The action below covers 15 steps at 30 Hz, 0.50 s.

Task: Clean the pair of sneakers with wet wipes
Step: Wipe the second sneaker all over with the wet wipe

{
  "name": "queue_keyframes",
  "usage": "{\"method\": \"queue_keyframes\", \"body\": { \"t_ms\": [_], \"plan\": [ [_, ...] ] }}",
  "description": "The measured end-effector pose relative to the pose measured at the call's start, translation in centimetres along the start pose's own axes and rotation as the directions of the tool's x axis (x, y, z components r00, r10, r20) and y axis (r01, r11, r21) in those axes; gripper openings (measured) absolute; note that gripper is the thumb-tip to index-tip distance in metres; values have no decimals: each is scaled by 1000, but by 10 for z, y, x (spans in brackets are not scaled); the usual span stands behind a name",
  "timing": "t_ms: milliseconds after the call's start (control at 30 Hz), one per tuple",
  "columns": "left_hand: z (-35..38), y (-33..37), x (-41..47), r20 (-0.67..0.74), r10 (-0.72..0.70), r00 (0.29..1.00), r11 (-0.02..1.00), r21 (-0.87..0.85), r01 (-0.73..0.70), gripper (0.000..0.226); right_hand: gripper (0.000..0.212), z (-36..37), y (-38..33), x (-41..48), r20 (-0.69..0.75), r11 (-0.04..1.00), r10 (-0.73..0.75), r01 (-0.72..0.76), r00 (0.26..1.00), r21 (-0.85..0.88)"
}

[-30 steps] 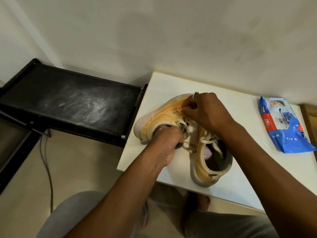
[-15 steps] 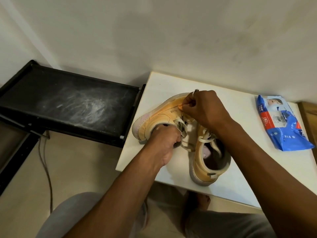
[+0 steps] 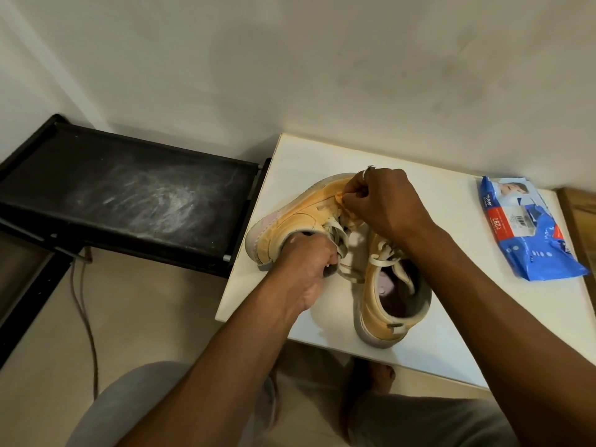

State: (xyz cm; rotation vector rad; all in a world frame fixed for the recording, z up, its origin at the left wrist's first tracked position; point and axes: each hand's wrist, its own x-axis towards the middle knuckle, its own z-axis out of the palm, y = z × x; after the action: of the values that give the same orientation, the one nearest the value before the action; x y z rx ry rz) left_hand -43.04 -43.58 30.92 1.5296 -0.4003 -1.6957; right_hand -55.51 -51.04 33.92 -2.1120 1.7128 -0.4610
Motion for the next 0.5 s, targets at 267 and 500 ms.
{"method": "queue_keyframes", "body": {
  "t_ms": [267, 500],
  "plan": [
    [1, -2, 0, -26, -34, 999, 997, 67, 36, 29, 2, -12, 0, -3, 248, 972, 14, -71, 969, 223],
    [-1, -1, 0, -1, 14, 1000, 1000, 9, -14, 40, 10, 4, 0, 3, -65, 996, 49, -54, 997, -73]
  ]
}}
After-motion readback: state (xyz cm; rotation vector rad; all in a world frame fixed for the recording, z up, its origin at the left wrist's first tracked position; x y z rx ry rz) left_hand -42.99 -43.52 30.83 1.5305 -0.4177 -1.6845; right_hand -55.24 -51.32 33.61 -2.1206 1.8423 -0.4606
